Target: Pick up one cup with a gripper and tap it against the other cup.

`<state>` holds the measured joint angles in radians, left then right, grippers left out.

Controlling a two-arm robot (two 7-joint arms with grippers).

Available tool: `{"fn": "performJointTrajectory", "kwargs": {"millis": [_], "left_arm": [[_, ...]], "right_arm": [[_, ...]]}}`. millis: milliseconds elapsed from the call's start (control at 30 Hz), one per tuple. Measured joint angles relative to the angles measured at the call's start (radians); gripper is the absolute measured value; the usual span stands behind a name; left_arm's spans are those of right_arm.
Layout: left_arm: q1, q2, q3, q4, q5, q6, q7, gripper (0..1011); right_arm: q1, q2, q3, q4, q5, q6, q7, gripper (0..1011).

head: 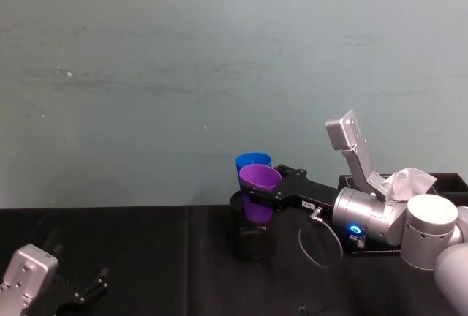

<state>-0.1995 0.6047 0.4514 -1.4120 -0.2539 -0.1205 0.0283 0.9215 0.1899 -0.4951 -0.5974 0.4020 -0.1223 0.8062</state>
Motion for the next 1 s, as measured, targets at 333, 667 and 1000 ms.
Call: {"fn": "performJointTrajectory", "kwargs": {"millis": [333, 667, 1000], "left_arm": [[0.000, 0.000, 0.000, 0.000, 0.000, 0.000, 0.000, 1000], [0.000, 0.000, 0.000, 0.000, 0.000, 0.000, 0.000, 1000], [0.000, 0.000, 0.000, 0.000, 0.000, 0.000, 0.000, 1000]], "right_arm": [[0.000, 0.000, 0.000, 0.000, 0.000, 0.001, -0.001, 721], [0.000, 0.000, 0.000, 0.000, 0.000, 0.001, -0.001, 721], [-0.002, 0.002, 0.001, -0.007, -0.006, 0.001, 0.000, 721]]}}
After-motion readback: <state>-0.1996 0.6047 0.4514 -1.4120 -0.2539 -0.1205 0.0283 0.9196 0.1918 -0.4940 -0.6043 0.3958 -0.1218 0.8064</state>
